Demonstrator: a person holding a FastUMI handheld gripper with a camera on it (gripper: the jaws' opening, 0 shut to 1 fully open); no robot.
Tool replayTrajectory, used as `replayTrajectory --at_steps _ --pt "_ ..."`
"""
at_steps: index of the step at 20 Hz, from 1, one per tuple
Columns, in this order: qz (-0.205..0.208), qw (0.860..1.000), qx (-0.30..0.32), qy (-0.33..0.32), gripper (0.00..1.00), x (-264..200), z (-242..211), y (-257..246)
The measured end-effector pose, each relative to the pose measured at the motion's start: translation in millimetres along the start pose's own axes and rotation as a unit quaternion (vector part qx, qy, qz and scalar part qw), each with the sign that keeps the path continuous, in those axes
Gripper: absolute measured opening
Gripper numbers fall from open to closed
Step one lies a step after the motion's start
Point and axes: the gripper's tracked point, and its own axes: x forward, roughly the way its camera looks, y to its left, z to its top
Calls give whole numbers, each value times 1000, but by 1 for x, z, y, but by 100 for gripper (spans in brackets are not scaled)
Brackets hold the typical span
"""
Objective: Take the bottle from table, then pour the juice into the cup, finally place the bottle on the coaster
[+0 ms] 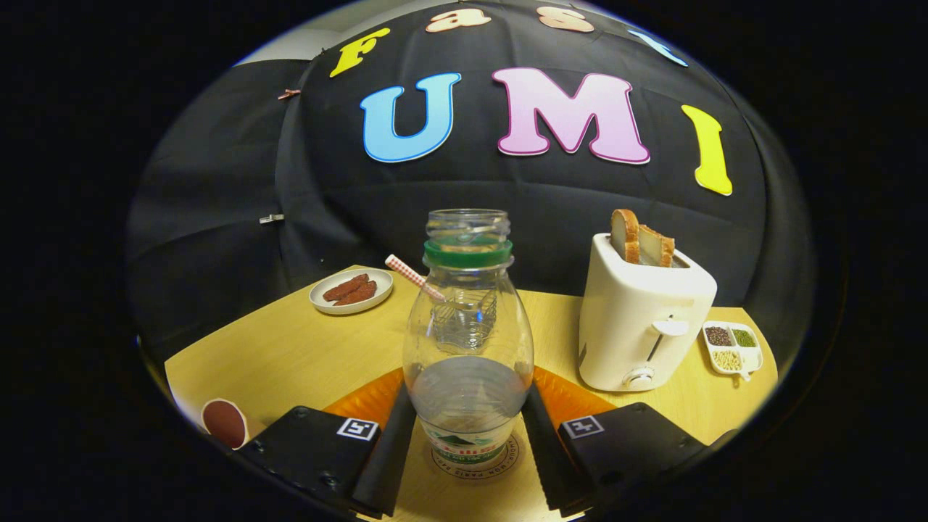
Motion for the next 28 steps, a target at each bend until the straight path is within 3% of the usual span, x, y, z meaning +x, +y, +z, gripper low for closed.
replayTrajectory --at_steps 4,5,7,19,28 --pt "7 1000 -5 10 80 -1 -3 3" --pt "8 1000 -7 10 92 -3 -2 4" --pt "5 1000 -13 10 100 -7 -1 4" --pt "-15 998 -69 1 98 -74 22 6" --pt "-53 991 -81 -91 98 -179 110 5"
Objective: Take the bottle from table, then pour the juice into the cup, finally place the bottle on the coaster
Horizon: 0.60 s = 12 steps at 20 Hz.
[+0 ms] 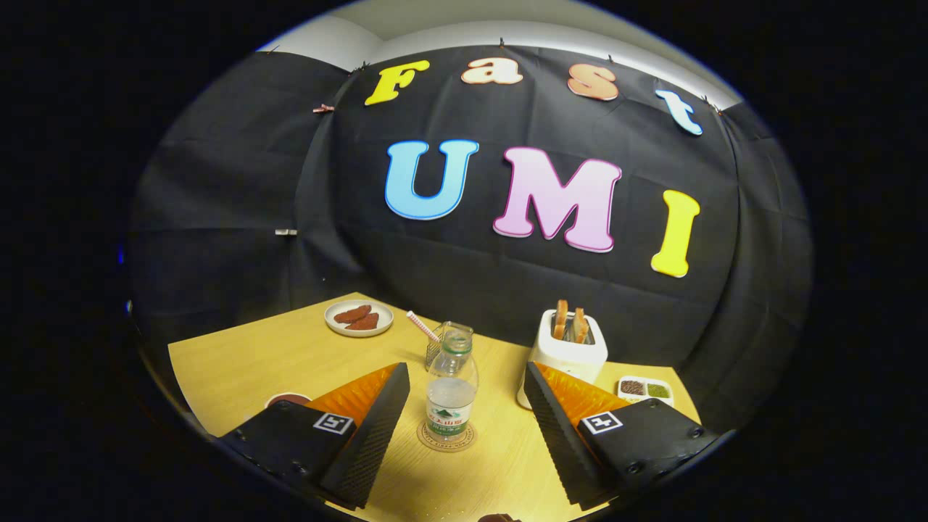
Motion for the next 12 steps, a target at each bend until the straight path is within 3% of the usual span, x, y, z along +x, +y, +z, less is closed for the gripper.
replayTrajectory --at_steps 6,12 --pt "-55 998 18 -29 98 -85 63 -26" --pt "-135 990 38 12 98 -176 49 -49"
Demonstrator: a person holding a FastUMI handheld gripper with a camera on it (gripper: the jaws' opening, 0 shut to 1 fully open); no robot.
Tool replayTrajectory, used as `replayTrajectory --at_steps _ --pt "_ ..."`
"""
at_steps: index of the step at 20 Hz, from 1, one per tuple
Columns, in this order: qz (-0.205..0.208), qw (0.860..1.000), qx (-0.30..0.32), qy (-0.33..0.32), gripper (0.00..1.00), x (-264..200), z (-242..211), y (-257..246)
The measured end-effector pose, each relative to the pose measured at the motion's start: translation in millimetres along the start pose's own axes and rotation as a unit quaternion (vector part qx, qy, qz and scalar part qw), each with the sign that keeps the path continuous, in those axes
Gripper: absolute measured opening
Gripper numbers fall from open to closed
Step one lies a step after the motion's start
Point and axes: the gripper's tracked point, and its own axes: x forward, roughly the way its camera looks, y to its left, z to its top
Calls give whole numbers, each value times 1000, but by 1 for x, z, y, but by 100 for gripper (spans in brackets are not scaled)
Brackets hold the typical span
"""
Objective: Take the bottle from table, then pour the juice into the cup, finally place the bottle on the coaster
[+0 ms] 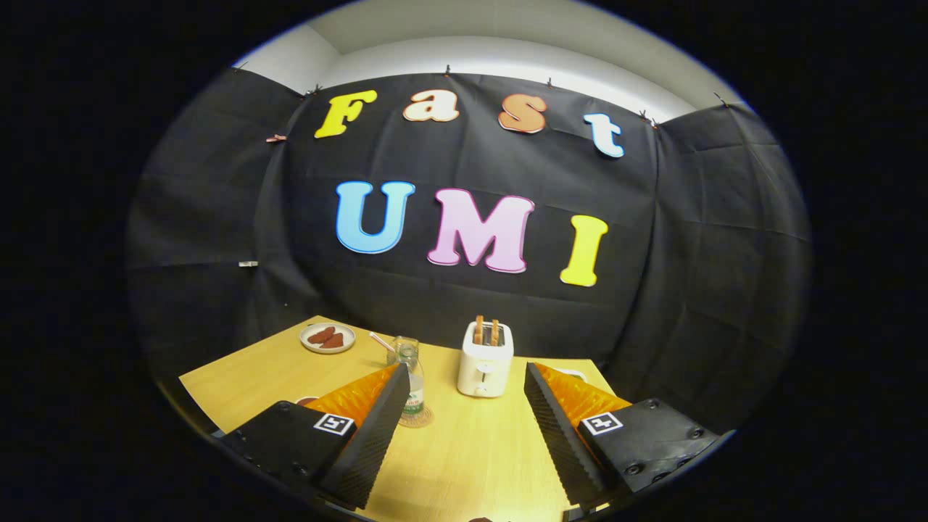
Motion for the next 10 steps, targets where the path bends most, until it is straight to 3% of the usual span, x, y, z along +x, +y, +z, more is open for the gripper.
replayTrajectory --at_steps 3,7,10 --pt "-27 999 7 20 98 -24 -13 -16" --pt "-52 999 -5 3 98 -28 3 -31" --pt "-51 999 13 -3 98 -23 11 -25"
